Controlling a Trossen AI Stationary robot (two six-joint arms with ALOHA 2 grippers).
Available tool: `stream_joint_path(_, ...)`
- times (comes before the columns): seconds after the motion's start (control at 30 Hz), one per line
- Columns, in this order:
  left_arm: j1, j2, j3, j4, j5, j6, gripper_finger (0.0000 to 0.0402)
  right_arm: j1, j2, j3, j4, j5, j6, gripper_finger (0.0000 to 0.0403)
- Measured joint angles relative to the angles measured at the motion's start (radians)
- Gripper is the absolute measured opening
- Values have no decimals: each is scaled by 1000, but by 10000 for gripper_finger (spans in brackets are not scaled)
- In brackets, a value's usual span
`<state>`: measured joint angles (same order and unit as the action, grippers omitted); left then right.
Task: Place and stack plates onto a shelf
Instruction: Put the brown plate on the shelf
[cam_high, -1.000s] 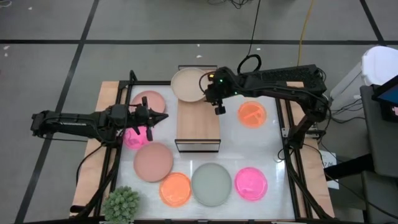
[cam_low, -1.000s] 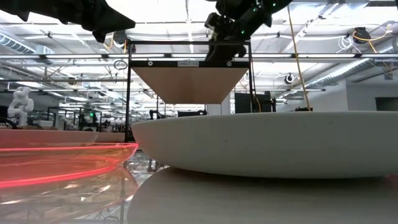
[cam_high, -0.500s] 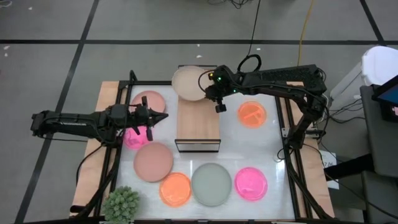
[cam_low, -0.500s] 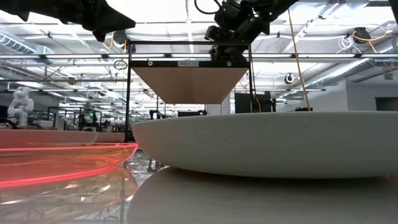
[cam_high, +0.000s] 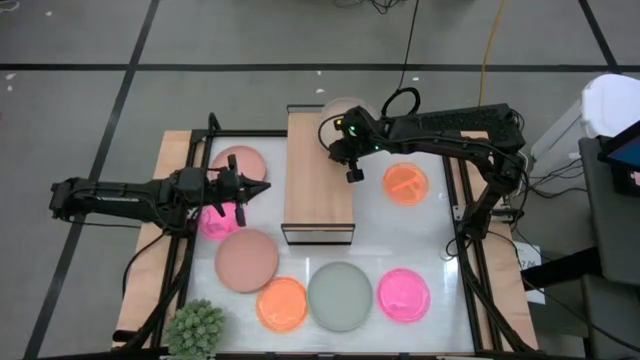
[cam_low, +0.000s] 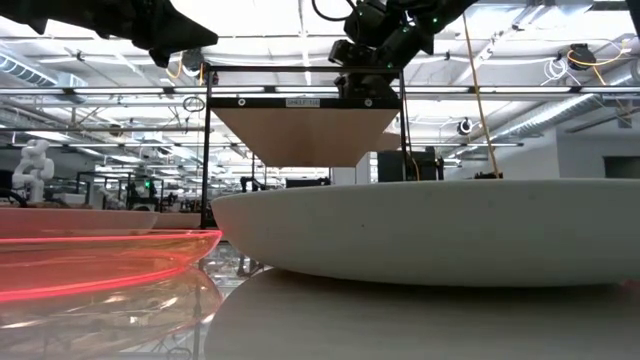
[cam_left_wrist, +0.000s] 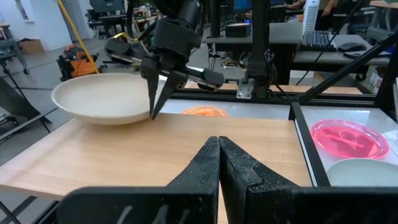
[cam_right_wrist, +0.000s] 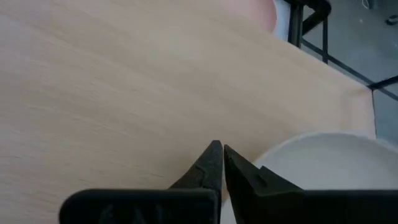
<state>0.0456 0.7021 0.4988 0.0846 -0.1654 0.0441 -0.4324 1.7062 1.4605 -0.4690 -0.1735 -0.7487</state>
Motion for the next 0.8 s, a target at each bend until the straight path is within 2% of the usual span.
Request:
stream_joint_path(0.2, 0, 0, 0, -9, 0, -1, 4, 43, -84, 0, -70, 274, 71, 11)
stream_joint_path(0.27, 0, 0, 0, -11, 0, 0, 4, 55, -120, 0, -103, 330, 137, 23)
stream_joint_path(0.47, 0, 0, 0, -11, 0, 0, 4, 23, -149, -26, -281, 330, 336, 93)
stream_joint_path(0.63, 0, 0, 0, -11, 0, -5, 4, 20, -170, -157, -314, 341, 409, 143)
stream_joint_path(0.8, 0, 0, 0, -12, 0, -6, 4, 27, -249, -305, -298, 357, 463, 169)
